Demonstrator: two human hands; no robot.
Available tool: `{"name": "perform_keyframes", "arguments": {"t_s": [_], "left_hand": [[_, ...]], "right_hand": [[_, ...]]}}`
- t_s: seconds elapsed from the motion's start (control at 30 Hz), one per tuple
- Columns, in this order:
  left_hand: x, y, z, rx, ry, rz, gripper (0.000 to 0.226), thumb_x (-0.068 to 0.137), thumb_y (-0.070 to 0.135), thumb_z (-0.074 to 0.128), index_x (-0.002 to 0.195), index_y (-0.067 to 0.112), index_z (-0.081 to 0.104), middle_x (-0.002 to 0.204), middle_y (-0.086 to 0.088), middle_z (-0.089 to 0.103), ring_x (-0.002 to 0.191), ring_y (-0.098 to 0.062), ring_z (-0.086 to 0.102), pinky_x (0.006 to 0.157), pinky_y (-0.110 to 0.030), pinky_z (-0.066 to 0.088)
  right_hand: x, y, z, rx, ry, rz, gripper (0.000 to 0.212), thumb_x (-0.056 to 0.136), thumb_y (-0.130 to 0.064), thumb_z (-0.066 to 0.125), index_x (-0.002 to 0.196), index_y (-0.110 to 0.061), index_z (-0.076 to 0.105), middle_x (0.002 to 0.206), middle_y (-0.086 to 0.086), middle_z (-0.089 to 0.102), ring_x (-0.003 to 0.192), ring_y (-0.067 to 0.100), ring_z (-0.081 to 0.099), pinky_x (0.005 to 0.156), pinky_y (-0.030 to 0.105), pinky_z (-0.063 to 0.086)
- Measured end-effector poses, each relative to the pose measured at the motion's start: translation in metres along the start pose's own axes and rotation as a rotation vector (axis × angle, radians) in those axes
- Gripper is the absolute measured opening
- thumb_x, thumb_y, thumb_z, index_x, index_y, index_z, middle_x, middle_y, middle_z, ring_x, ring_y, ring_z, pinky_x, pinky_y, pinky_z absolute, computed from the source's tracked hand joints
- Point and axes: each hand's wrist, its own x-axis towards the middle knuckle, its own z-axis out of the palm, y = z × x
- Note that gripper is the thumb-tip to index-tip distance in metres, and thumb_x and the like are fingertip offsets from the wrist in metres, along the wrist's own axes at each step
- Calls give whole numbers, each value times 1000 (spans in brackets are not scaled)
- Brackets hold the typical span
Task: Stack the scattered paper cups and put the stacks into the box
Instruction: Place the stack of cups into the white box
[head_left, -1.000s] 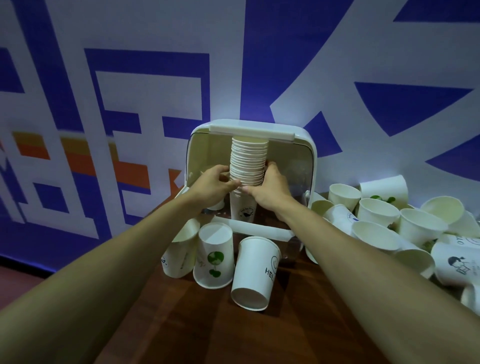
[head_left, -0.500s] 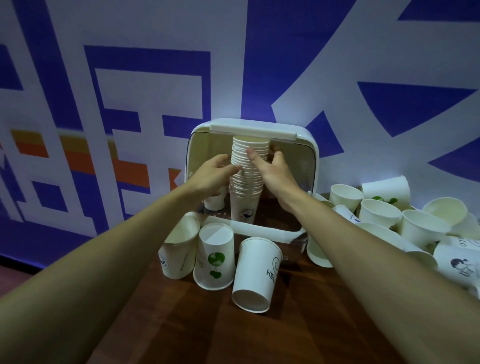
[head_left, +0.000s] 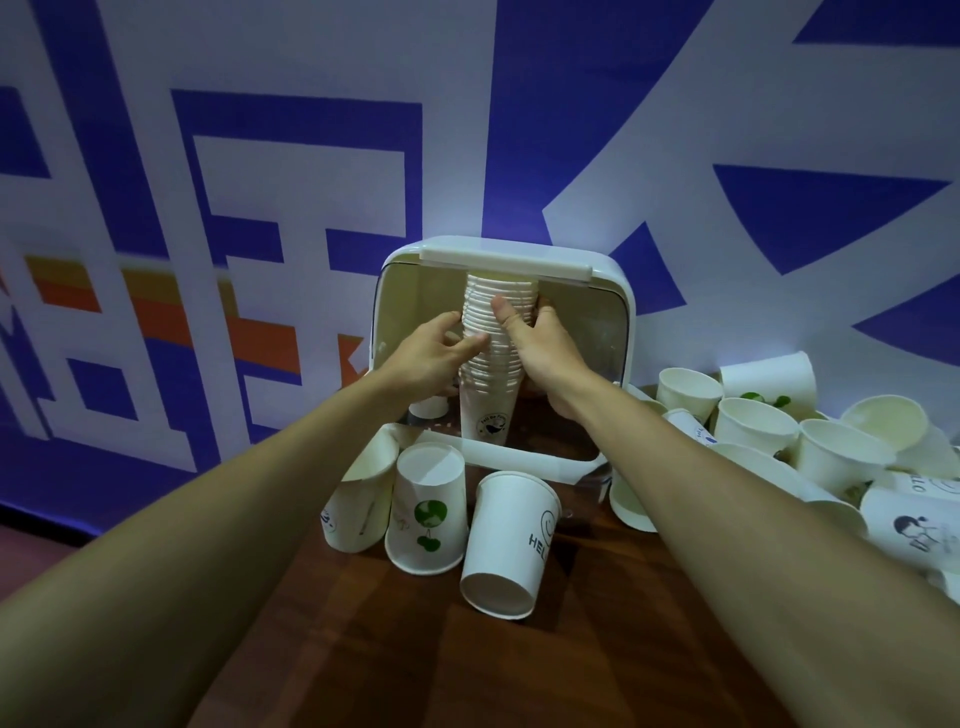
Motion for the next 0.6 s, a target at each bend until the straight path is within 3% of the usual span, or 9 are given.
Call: {"name": "perform_keyframes", "arguments": {"t_s": [0.17,0.27,0.4,0.5,0.6], "left_hand": [[-1,-1,0,204,-35,29,63,86,16,69,141,16,38,115,-1,57,101,-19,59,85,-34,54],[-1,-4,-1,245,-36,24,55,85,8,68,135,13,47,119,-3,60,104,-21,60,88,-36,54],[-3,-13,-4,208,-30,20,51,88,-1,60,135,15,50,126,-5,60,111,-20,57,82,-27,51],[-4,-20,-2,188,-17,-1,54,89,-1,58,138,19,47,123,-2,59,101,-15,58,69,-19,52],[-3,-22,-1,144,-23,-36,52,89,6,62,137,19,45,116,-2,59,93,-13,59,67,-20,52]], "right_hand": [[-7,20,-1,-98,-139,57,79,75,-34,79,139,-18,35,135,1,56,122,22,54,100,47,47],[-6,24,-1,-141,-119,42,71,77,-29,79,134,-14,40,132,3,58,118,23,57,96,48,51],[-2,28,-2,-184,-52,5,67,77,-24,79,132,-12,44,130,4,58,118,23,56,96,45,51],[2,30,0,-162,-46,14,66,76,-23,79,132,-14,46,128,5,60,116,23,58,95,46,52],[3,29,0,-133,-68,29,69,74,-26,79,133,-17,46,128,2,61,115,22,59,96,47,51]]}}
